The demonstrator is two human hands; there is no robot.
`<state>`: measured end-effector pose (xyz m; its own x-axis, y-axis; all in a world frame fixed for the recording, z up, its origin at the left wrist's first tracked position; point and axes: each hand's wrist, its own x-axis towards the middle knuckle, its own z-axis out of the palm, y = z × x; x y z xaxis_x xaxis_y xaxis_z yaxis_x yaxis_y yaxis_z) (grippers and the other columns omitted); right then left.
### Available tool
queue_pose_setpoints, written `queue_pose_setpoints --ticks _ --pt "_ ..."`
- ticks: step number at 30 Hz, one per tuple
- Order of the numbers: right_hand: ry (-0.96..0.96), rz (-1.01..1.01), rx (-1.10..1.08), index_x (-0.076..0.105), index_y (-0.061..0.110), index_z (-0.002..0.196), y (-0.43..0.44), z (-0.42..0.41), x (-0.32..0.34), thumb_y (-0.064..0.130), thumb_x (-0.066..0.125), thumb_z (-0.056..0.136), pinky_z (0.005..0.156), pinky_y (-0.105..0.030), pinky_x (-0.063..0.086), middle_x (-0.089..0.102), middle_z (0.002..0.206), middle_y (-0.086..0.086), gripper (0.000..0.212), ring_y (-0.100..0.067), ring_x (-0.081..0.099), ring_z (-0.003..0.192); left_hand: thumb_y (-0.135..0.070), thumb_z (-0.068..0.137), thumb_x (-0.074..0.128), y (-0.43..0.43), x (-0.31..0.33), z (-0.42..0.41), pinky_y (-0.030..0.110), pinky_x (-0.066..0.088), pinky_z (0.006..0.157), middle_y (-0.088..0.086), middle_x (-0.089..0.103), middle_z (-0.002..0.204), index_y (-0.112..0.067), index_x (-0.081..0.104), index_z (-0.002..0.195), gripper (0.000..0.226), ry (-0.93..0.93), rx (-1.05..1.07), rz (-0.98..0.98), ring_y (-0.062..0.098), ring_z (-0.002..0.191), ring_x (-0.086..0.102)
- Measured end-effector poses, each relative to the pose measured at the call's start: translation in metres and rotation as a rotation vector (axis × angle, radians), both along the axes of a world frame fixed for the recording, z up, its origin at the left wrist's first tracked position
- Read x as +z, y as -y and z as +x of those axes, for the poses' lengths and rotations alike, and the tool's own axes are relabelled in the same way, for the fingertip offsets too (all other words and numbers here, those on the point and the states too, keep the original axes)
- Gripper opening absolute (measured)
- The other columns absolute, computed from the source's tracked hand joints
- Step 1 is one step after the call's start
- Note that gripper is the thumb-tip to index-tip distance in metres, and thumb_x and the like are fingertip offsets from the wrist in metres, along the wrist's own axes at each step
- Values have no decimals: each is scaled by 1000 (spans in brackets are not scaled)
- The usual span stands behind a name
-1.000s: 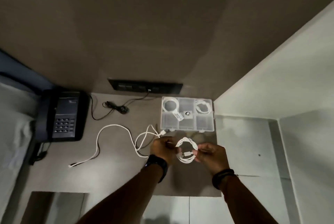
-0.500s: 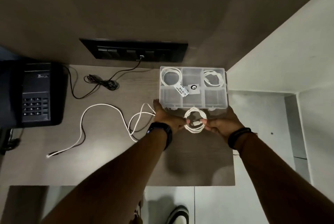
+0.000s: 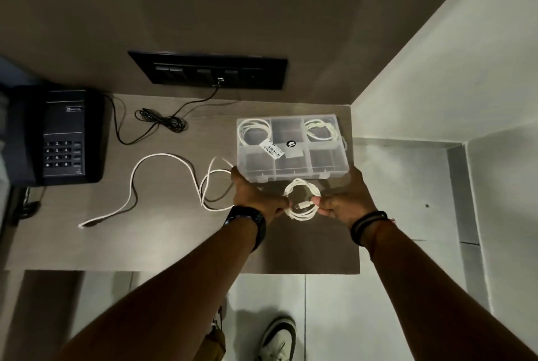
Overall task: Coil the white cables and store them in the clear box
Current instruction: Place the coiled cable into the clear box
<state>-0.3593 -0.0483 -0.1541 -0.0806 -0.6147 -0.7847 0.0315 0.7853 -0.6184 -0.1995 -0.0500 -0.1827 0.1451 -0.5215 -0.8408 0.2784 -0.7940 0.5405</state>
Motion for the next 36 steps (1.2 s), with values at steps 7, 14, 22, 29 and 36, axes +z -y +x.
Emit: queue_pose_setpoints --ticks 7,14,22,29,36 --pt "-101 -26 -18 35 19 137 -28 -1 0 -23 69 66 59 -36 59 52 132 -13 89 -34 55 118 19 59 72 -20 16 0 33 55 41 3 38 126 -35 15 136 110 -42 -68 44 23 83 51" --pt "-251 -36 -33 40 12 136 -42 7 -9 -18 73 66 78 -51 57 54 128 -14 83 -38 59 107 8 49 81 -38 8 -1 55 54 85 14 52 127 -37 27 135 111 154 -183 -49 40 110 56" --pt "-279 -22 -39 67 -1 84 -52 2 -18 -10 73 71 71 -38 56 68 88 -20 17 -30 66 80 -5 60 86 -47 -6 2 27 57 55 14 70 77 -4 67 87 33 66 19 9 27 63 69" --pt "-379 -62 103 67 10 71 -52 -7 -29 -12 72 71 59 -28 57 67 74 -11 22 -21 64 66 -28 69 82 -28 -28 -5 32 58 50 11 68 59 -6 61 63 31 75 239 211 25 50 65" --pt "-415 -58 183 72 -1 84 -55 -12 -39 -12 70 73 51 -15 55 66 71 -9 15 -20 63 63 -23 68 84 -23 -36 -17 27 54 46 8 74 77 -10 71 84 25 -23 456 199 17 63 71"
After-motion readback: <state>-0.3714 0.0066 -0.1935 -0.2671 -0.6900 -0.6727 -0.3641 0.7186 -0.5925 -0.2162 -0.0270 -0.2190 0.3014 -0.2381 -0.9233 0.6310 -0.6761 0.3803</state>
